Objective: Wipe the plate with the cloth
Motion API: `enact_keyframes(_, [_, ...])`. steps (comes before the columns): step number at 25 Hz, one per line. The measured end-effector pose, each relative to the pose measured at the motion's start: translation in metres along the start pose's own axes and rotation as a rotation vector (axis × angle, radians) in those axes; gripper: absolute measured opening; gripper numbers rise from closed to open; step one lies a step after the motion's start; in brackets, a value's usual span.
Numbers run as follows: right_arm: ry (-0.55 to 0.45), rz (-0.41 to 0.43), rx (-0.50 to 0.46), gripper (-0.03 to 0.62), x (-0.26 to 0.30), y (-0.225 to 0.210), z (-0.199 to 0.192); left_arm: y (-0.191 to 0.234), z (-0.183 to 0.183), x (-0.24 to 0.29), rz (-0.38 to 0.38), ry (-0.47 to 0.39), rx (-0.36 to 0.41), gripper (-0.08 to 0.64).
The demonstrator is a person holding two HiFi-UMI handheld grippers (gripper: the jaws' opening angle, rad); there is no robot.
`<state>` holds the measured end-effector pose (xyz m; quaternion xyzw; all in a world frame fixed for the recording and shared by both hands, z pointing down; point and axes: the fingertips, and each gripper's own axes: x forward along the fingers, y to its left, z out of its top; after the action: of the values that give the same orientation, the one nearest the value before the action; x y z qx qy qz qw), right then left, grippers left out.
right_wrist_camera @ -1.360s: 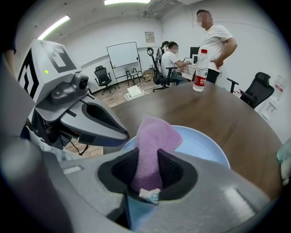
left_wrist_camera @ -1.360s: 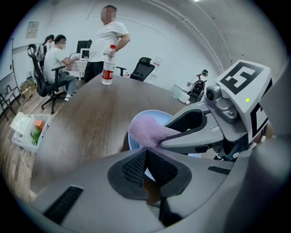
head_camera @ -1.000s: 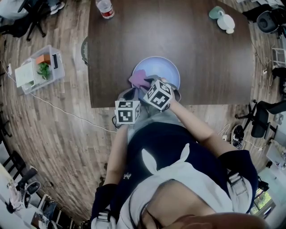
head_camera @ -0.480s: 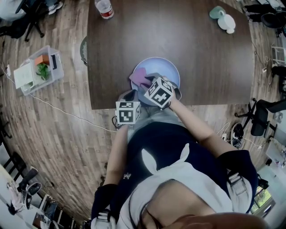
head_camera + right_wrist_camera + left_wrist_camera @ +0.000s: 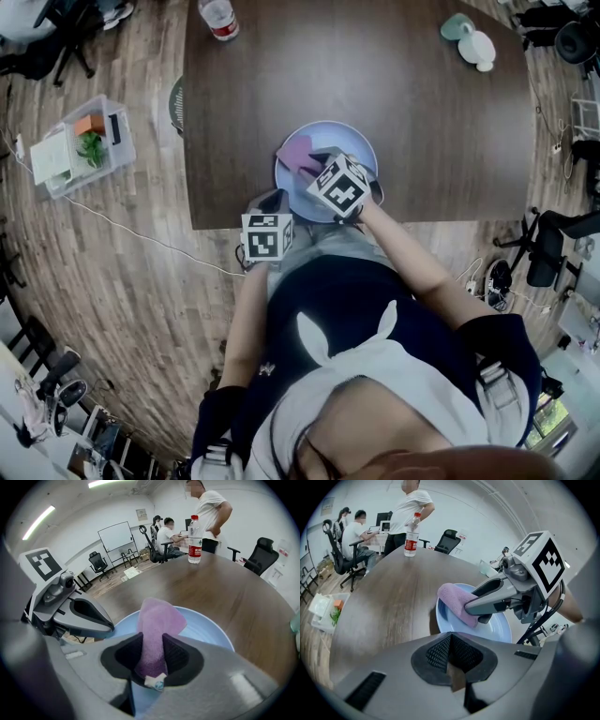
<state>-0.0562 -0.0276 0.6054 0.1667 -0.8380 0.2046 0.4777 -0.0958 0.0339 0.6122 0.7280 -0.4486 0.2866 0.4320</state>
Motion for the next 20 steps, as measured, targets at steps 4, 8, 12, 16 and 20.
enact_keyframes(4, [-0.015, 0.006, 0.045, 0.120, 0.002, -0.004, 0.000, 0.002, -0.001, 0.002, -0.006, -0.001, -0.008, 0.006])
enact_keyframes(8, [-0.015, 0.006, 0.060, 0.120, 0.000, -0.010, -0.002, 0.002, -0.001, 0.003, -0.002, 0.004, -0.014, 0.006])
enact_keyframes(12, [-0.014, -0.002, 0.070, 0.120, -0.002, -0.017, -0.005, 0.002, -0.001, 0.003, 0.004, 0.004, -0.018, 0.006])
enact_keyframes(16, [-0.013, -0.010, 0.087, 0.120, -0.005, -0.025, -0.008, 0.001, -0.001, 0.003, 0.008, 0.002, -0.021, 0.006])
enact_keyframes(20, [-0.008, -0.013, 0.097, 0.120, -0.006, -0.033, -0.011, 0.003, 0.000, 0.004, 0.009, 0.005, -0.029, 0.006])
